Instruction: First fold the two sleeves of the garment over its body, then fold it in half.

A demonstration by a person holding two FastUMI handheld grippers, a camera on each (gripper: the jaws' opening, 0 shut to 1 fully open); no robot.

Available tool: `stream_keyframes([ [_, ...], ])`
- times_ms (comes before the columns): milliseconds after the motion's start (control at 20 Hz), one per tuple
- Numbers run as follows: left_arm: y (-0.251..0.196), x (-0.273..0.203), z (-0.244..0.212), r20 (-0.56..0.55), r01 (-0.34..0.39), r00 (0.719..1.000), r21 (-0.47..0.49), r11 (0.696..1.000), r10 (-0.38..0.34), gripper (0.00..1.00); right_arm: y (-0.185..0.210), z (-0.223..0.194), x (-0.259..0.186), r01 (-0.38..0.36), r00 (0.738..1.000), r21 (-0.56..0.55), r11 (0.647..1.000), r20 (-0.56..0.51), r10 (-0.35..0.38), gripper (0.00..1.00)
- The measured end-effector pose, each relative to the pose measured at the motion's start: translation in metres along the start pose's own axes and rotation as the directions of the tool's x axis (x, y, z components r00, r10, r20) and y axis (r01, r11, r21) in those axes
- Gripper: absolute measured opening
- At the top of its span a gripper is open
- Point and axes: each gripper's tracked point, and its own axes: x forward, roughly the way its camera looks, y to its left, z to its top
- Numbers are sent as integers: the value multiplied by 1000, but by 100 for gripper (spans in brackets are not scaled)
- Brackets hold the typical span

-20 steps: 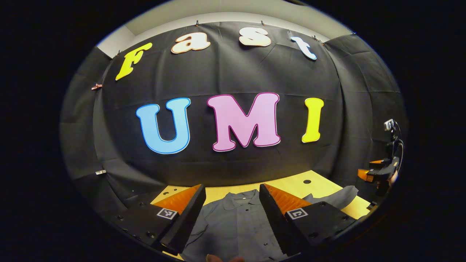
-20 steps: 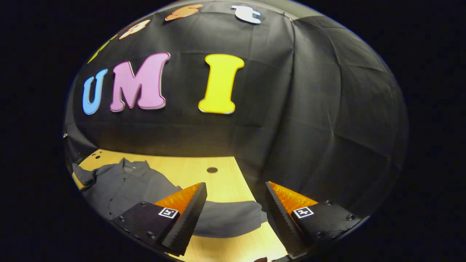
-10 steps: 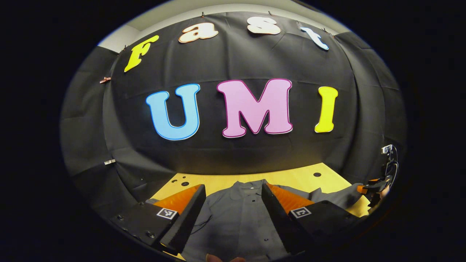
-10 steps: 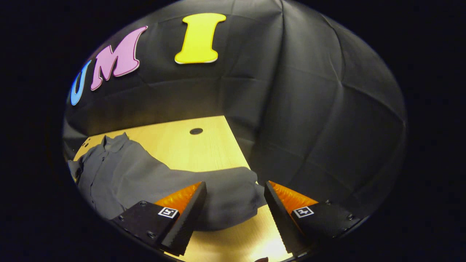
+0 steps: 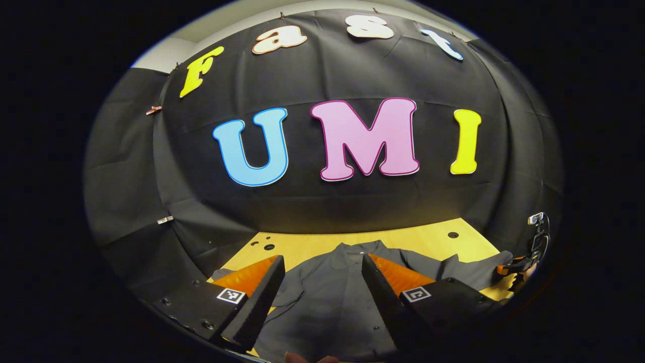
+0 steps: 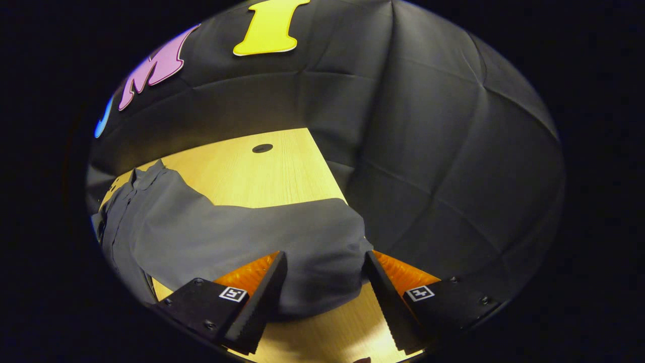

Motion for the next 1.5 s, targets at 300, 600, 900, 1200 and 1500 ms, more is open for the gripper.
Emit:
stream_keyframes([
  [300, 12, -1, -10, -29, -46, 999, -28, 999, 45, 97, -2, -4, 8, 22, 999, 58, 998, -33, -20, 93],
  [600, 22, -5, -14, -34, -44, 998, -32, 999, 43, 97, 8, 0, 7, -3, 999, 74, 997, -44, 6, 29],
  [900, 50, -2, -11, 1, -14, 1000, -26, 1000, 14, 97, 7, 35, -32, 31, 999, 69, 997, 40, -34, 12],
  [1200, 88, 12, -14, 28, 46, 999, -30, 998, -45, 97, 32, 96, -104, 41, 980, 95, 995, 191, -58, 12],
  [1500, 136, 22, -26, 50, 77, 996, -34, 996, -75, 97, 108, 157, -175, -34, 941, 74, 997, 338, 7, 12],
])
